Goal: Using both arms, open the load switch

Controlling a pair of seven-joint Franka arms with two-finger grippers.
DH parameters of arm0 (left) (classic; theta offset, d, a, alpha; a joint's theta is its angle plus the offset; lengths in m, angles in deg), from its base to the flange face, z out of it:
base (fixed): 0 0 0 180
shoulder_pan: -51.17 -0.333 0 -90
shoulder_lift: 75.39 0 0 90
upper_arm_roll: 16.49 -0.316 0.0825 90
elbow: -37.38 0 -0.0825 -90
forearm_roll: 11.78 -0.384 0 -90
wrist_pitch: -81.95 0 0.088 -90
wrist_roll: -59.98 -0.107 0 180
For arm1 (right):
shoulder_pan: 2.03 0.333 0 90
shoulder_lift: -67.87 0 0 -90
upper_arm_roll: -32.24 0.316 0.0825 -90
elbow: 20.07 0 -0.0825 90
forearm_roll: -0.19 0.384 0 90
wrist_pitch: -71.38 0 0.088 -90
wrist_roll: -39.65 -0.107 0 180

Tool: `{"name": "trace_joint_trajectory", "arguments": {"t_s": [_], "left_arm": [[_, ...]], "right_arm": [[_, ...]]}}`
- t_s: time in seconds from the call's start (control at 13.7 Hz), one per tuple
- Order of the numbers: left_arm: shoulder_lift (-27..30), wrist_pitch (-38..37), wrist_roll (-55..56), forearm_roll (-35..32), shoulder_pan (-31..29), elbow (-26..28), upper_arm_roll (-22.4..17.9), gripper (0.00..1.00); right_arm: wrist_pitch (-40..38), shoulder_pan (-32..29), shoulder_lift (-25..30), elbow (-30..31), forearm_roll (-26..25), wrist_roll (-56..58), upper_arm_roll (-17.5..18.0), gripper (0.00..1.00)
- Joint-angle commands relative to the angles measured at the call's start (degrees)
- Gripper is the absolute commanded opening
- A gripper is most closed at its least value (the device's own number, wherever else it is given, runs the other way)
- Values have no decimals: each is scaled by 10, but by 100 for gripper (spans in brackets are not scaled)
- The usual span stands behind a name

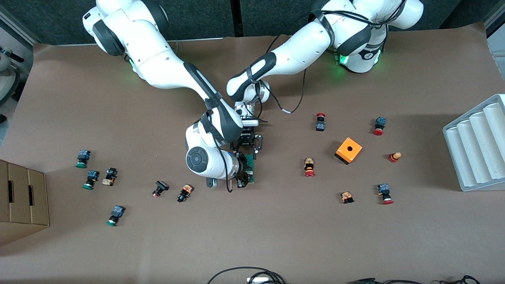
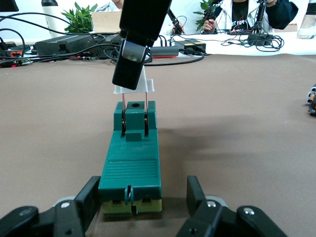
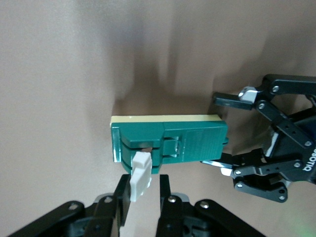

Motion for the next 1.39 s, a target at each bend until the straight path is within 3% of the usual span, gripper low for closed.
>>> {"name": "trace_joint_trajectory", "arguments": {"t_s": [0.0, 1.31], "left_arm": [[-1, -5, -8, -3, 5, -8, -5, 77], [0, -5, -9, -2, 4, -8, -5, 77]], "right_arm": [[-13, 1, 23, 21, -13, 0, 1, 30], [-22, 6, 44, 48, -26, 1, 7, 29]]}}
